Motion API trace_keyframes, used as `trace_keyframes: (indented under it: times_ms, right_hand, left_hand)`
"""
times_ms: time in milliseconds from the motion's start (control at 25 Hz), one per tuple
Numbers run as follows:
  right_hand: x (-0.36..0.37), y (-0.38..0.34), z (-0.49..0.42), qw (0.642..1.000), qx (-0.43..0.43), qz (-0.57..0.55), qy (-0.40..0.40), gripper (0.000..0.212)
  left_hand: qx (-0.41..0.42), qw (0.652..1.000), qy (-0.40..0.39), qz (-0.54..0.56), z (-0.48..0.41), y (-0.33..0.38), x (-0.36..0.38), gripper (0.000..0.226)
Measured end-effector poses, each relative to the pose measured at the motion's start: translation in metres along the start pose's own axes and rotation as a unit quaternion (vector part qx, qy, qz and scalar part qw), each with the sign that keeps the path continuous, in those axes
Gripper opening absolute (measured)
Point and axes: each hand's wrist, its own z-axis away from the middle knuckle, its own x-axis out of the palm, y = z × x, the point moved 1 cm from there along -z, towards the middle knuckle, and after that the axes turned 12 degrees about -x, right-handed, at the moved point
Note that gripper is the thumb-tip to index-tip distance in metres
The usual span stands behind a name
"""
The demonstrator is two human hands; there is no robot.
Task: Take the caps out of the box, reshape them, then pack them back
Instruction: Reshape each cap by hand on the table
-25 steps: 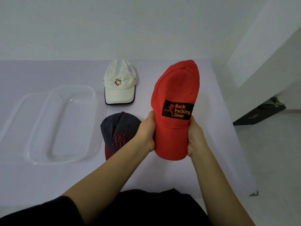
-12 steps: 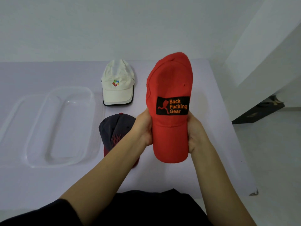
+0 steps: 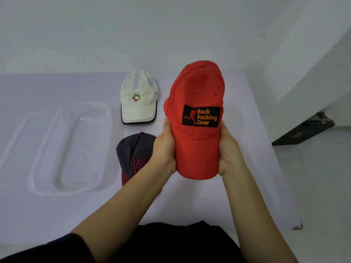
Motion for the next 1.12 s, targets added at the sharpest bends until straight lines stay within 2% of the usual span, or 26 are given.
trace_keyframes:
  times_ms: [80,160,240,360,440,480,560,680,760,840,960,1000,1040,1120]
  right_hand:
    - [0.003,0.001,0.002,1.000,0.013,-0.011,-0.012,0.049]
    - [-0.003,-0.007,0.002,0.999,-0.041,0.000,0.012,0.046]
    - [-0.011,-0.018,0.004,0.994,-0.097,0.032,0.038,0.043]
    - [-0.023,-0.018,0.008,0.991,-0.103,0.084,0.014,0.045]
    - [-0.029,-0.013,0.014,0.989,-0.094,0.111,-0.011,0.047]
    - [-0.030,-0.012,0.016,0.987,-0.095,0.128,-0.026,0.047]
    - [-0.031,-0.011,0.022,0.980,-0.112,0.153,-0.052,0.046]
    - [-0.029,-0.009,0.026,0.973,-0.147,0.169,-0.064,0.045]
    - [-0.026,-0.008,0.029,0.972,-0.147,0.177,-0.054,0.047]
    - [-0.024,0.000,0.030,0.962,-0.157,0.219,-0.035,0.046]
    - [-0.030,0.003,0.027,0.906,-0.295,0.304,0.016,0.036]
    - [-0.032,-0.001,0.025,0.890,-0.338,0.306,-0.005,0.041]
    - [-0.034,-0.005,0.021,0.882,-0.359,0.299,-0.060,0.048]
    - [-0.030,-0.014,0.015,0.878,-0.309,0.297,-0.214,0.052]
  left_hand:
    - [-0.011,0.998,-0.031,0.053,0.004,-0.003,0.003,0.051]
    - [0.022,0.999,-0.018,0.028,-0.002,0.001,-0.001,0.049]
    - [0.078,0.996,0.005,-0.043,-0.009,0.007,-0.007,0.054]
    - [0.201,0.970,0.022,-0.133,-0.012,0.022,-0.021,0.057]
    - [0.282,0.943,-0.011,-0.173,-0.015,0.037,-0.034,0.065]
    - [0.301,0.932,-0.058,-0.195,-0.015,0.046,-0.039,0.067]
    - [0.295,0.903,-0.174,-0.259,-0.010,0.061,-0.043,0.064]
    - [0.223,0.880,-0.237,-0.347,0.009,0.070,-0.044,0.066]
    - [0.189,0.892,-0.257,-0.320,0.017,0.069,-0.043,0.065]
    - [0.190,0.909,-0.263,-0.261,0.018,0.068,-0.043,0.060]
    - [0.194,0.919,-0.259,-0.223,0.017,0.071,-0.046,0.056]
    - [0.193,0.915,-0.259,-0.242,0.018,0.071,-0.046,0.052]
    - [0.185,0.908,-0.262,-0.268,0.019,0.070,-0.044,0.045]
    - [0.172,0.900,-0.260,-0.304,0.027,0.065,-0.033,0.030]
